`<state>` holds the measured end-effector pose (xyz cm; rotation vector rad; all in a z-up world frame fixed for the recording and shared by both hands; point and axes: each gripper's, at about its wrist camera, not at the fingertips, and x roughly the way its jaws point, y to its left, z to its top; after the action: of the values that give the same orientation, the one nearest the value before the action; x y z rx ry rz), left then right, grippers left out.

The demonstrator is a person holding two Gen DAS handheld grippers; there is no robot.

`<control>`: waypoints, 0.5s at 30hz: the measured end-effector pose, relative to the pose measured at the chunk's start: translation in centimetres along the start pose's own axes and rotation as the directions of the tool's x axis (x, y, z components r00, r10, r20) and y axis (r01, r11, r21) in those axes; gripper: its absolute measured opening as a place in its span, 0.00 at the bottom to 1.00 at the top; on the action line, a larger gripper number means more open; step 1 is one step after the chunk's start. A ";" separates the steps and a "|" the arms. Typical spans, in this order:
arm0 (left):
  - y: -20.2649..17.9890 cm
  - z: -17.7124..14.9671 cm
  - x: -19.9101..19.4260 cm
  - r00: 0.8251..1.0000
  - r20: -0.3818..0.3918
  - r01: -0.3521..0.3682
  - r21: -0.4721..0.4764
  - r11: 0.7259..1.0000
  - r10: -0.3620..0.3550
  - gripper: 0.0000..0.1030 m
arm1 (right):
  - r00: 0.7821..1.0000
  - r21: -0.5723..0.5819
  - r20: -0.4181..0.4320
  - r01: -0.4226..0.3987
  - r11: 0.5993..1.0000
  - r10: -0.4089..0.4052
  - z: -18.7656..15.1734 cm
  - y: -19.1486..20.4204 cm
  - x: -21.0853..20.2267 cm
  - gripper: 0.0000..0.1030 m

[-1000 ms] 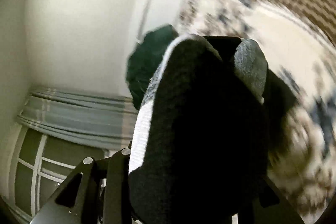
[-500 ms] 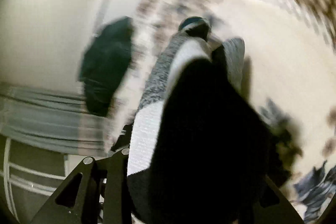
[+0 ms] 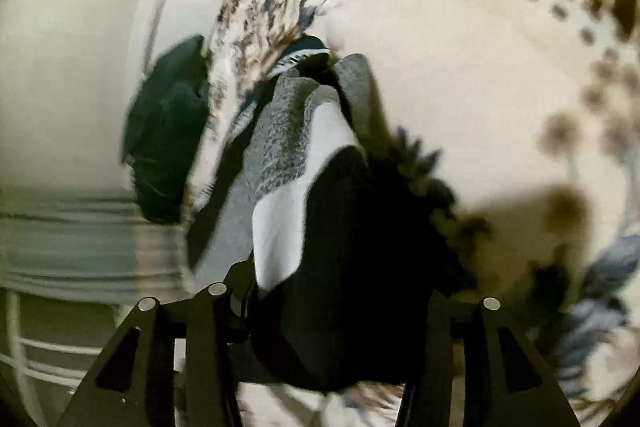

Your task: Fold small clothes

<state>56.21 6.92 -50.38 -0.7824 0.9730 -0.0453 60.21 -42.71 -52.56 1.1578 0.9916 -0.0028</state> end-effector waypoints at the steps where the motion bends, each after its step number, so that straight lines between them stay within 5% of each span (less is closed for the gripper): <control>1: -0.6 -0.4 -1.2 0.994 0.028 -0.105 0.058 0.993 0.104 0.73 | 0.997 -0.042 0.023 0.077 0.996 -0.076 -0.5 0.4 -0.7 0.72; 2: -0.9 -0.5 -1.6 0.986 0.047 -0.164 0.098 0.982 0.160 0.81 | 0.986 -0.084 0.053 0.161 0.983 -0.156 -0.9 0.8 -1.3 0.84; 4: -2.1 -1.1 -3.1 0.964 0.082 -0.265 0.194 0.945 0.254 0.84 | 0.946 -0.177 0.126 0.317 0.932 -0.298 -2.1 2.3 -3.0 0.85; 6: -3.8 -1.9 -4.5 0.937 0.105 -0.350 0.286 0.892 0.334 0.88 | 0.887 -0.269 0.204 0.458 0.847 -0.414 -3.8 4.2 -4.4 0.96; 10: -8.4 -4.2 -7.5 0.915 0.145 -0.400 0.454 0.796 0.377 0.94 | 0.789 -0.390 0.327 0.614 0.687 -0.520 -7.8 7.7 -7.1 0.99; 12: -10.7 -5.2 -9.5 0.911 0.166 -0.406 0.510 0.758 0.377 0.94 | 0.761 -0.420 0.367 0.648 0.635 -0.535 -10.1 9.6 -8.9 1.00; 15: -13.5 -5.8 -12.1 0.909 0.179 -0.410 0.539 0.736 0.375 0.94 | 0.753 -0.450 0.399 0.658 0.603 -0.524 -12.7 12.3 -11.4 1.00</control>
<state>48.78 -1.83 -35.18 -0.0118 0.9819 0.0566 51.00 -32.88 -36.37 0.2151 1.0363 -0.3553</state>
